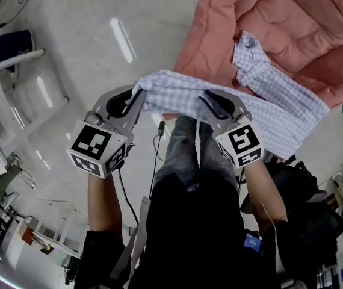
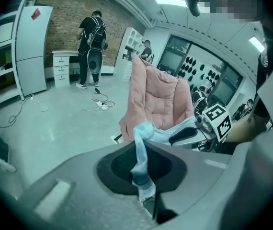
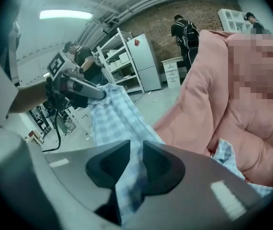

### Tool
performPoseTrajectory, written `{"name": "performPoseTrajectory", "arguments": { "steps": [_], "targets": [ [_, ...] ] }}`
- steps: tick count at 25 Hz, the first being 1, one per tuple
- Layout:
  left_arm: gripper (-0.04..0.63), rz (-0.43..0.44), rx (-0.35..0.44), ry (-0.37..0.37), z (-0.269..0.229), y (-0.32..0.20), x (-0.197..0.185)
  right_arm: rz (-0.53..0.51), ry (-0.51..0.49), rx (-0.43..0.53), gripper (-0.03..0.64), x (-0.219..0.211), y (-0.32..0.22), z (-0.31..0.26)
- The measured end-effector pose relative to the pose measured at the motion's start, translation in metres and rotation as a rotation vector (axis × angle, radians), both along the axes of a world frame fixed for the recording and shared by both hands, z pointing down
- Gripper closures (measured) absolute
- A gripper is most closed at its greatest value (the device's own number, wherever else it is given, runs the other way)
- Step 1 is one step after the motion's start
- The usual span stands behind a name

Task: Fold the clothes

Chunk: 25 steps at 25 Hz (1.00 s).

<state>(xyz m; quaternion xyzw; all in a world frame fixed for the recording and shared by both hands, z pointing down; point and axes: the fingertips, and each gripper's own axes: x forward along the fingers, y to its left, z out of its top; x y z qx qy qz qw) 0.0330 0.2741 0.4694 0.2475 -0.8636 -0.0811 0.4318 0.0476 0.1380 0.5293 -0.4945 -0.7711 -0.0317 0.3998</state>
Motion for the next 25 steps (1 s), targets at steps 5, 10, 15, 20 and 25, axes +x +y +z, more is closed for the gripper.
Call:
{"name": "performPoseTrajectory", "arguments": {
  "steps": [5, 10, 15, 20, 25],
  "targets": [
    [0.572, -0.006, 0.039, 0.040, 0.005, 0.015, 0.011, -0.057, -0.021, 0.005, 0.526, 0.003, 0.015, -0.002],
    [0.571, 0.037, 0.051, 0.077, 0.030, 0.014, 0.004, -0.059, -0.037, 0.042, 0.526, 0.001, 0.015, 0.004],
    [0.502, 0.033, -0.003, 0.158, 0.101, 0.017, -0.004, -0.042, -0.023, 0.060, 0.526, -0.008, 0.016, 0.017],
    [0.471, -0.034, -0.036, 0.160, 0.117, 0.030, -0.012, -0.041, -0.014, 0.060, 0.526, -0.008, 0.008, 0.018],
    [0.471, -0.020, -0.008, 0.164, 0.117, 0.018, -0.015, -0.008, 0.001, 0.055, 0.526, -0.011, -0.005, 0.019]
  ]
}}
